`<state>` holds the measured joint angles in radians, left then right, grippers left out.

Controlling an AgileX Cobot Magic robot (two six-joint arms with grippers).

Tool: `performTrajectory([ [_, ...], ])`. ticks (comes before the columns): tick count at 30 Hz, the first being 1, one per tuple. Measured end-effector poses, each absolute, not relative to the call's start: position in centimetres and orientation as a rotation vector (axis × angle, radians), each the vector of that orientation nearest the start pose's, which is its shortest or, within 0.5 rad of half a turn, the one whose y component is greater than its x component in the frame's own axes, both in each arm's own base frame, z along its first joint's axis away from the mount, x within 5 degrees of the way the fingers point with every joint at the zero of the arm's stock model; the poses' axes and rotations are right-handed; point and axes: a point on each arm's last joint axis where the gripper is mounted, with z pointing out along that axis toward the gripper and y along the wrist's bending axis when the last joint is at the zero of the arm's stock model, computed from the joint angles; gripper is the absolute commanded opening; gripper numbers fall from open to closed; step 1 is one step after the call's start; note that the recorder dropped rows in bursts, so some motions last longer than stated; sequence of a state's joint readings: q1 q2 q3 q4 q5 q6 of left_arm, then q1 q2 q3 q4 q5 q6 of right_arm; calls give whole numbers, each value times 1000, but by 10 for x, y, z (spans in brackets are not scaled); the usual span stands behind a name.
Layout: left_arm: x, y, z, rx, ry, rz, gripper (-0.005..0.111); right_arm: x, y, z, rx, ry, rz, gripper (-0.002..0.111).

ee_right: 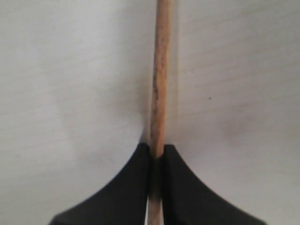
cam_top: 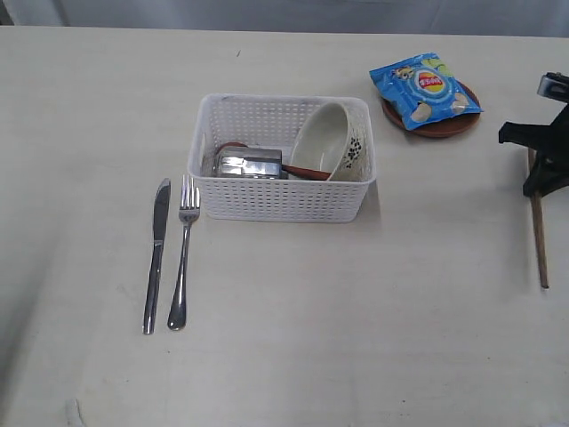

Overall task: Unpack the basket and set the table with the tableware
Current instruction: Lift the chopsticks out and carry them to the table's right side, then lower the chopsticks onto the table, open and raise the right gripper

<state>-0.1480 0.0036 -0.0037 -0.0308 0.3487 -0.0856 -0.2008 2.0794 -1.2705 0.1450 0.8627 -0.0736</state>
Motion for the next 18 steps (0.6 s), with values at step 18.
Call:
performTrajectory([
  [18, 53, -9, 183, 38, 1836, -194, 0, 385, -64, 173, 282, 3072, 232, 43],
])
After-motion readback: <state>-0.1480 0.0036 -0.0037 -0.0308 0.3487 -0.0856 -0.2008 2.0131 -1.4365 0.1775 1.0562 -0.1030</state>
